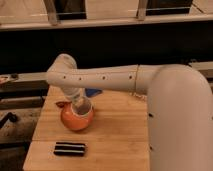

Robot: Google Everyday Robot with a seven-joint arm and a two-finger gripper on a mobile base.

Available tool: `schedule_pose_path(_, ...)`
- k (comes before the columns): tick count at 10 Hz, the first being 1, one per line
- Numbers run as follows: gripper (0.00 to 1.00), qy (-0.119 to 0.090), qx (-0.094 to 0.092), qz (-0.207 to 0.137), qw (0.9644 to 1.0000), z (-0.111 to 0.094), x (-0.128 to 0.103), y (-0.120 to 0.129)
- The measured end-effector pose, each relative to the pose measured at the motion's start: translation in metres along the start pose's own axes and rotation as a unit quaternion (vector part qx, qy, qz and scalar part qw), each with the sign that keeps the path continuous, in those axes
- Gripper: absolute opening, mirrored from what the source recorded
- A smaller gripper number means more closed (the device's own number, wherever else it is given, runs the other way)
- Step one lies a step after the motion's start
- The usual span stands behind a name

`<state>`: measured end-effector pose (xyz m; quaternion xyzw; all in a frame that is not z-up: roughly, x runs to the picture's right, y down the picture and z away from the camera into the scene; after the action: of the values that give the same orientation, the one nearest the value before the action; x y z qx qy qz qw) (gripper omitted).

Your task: Place the ceramic cup in the ceramic bowl

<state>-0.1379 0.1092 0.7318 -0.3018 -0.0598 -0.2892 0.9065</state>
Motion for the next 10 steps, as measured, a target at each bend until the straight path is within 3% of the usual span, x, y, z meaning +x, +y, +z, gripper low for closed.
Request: schedule_pose_path(10,0.01,-0.003,-0.002,0.013,0.9999,0.0092,-0.0014,-0.0036)
